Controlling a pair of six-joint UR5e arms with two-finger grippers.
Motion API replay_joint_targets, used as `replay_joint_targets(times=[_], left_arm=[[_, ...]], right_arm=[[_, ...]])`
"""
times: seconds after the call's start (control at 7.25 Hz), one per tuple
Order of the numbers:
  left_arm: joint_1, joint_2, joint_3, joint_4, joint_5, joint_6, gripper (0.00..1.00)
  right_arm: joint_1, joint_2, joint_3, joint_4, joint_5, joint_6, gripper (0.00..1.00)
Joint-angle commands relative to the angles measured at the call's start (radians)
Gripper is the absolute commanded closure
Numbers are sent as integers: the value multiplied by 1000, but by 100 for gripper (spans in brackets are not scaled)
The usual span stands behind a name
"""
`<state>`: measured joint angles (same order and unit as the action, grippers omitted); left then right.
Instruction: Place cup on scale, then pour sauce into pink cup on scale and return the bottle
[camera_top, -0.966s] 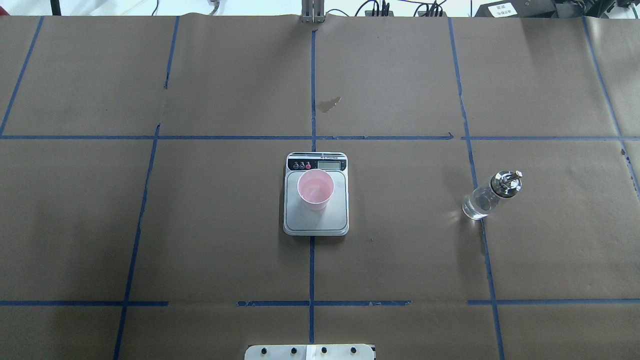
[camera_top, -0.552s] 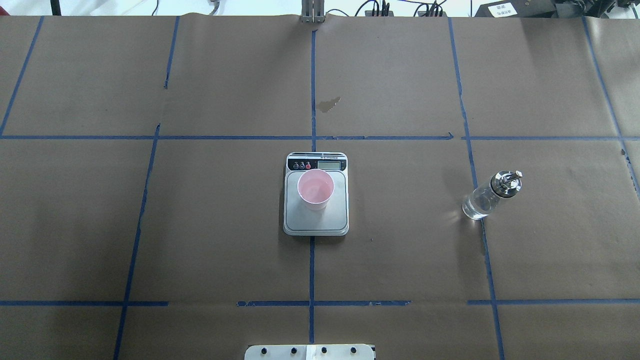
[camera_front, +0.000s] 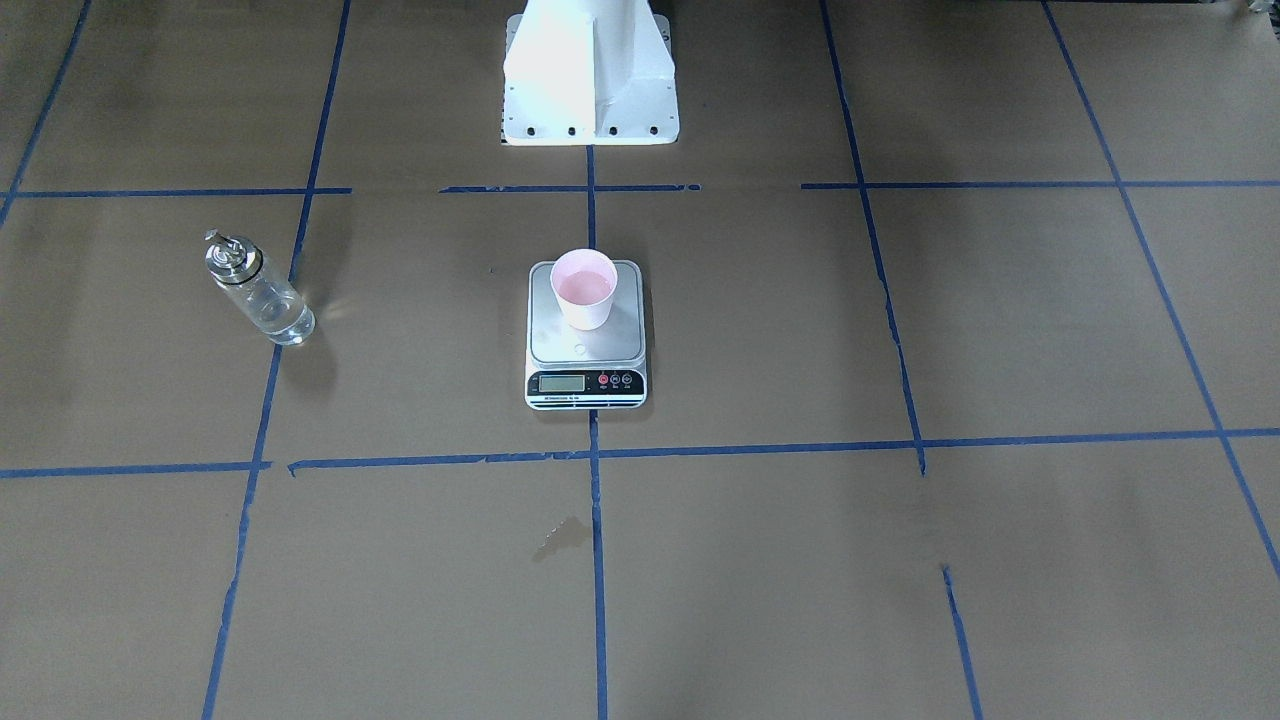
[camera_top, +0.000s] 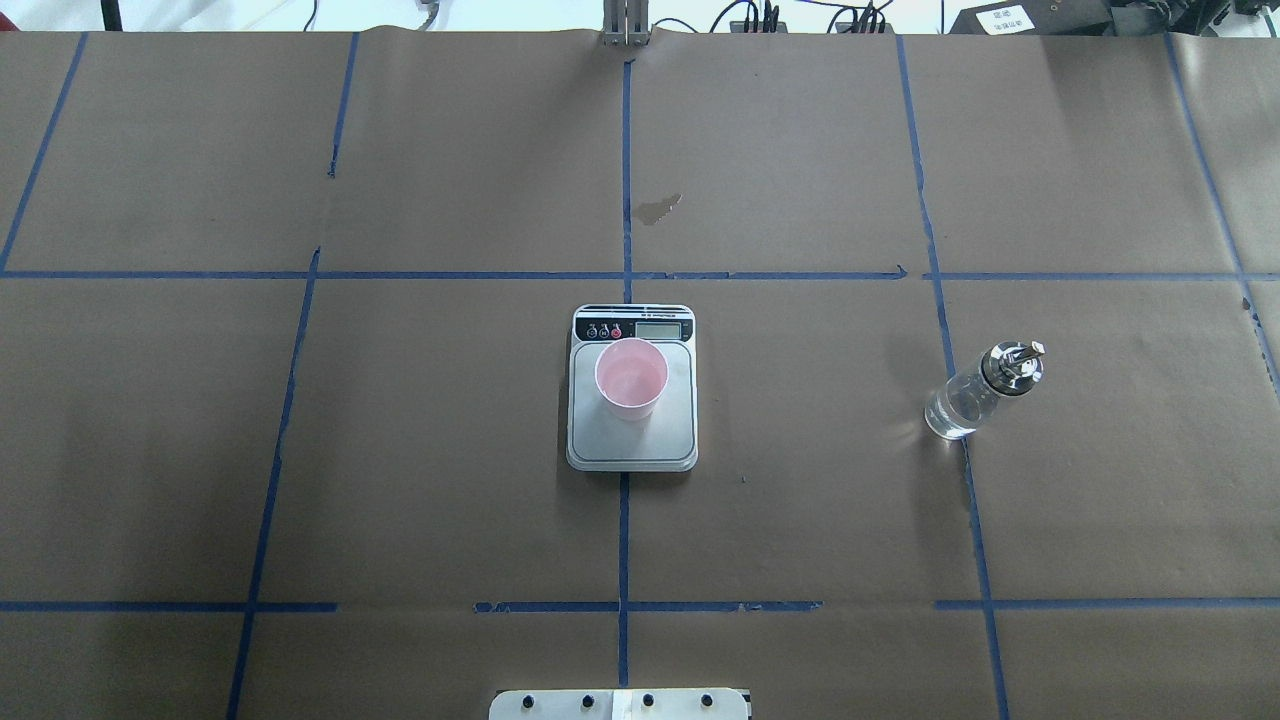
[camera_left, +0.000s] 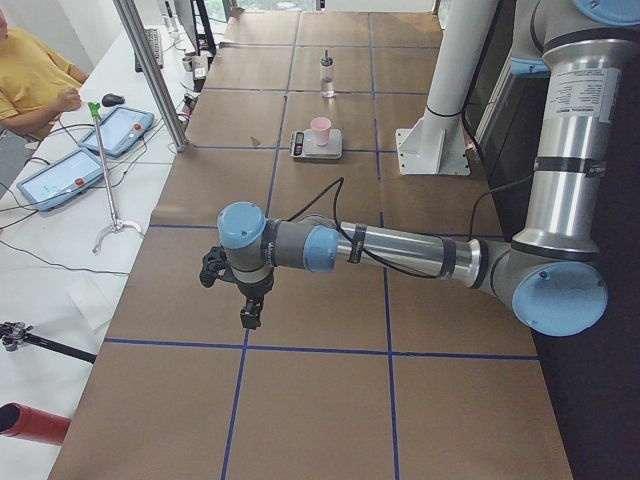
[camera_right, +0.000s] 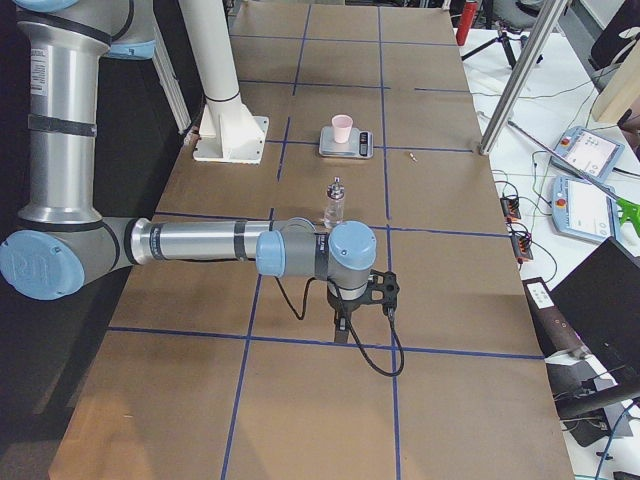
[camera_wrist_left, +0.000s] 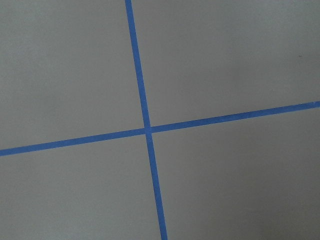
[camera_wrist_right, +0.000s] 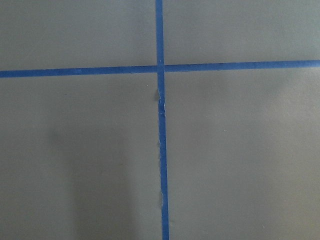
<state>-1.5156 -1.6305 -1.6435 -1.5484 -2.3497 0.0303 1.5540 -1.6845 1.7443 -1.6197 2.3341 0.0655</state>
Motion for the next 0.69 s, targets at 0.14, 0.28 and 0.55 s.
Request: replay_joint_targets(times=[0.14,0.28,0.55], left_arm=[[-3,11,19,7,3,-1,0],[-2,5,19,7,6,-3,0],[-2,-9,13,7,7,-1,0]], right_arm=[[0,0,3,4,4,5,0],[0,0,-2,6,4,5,0],[0,0,-3,7,8,7,0]])
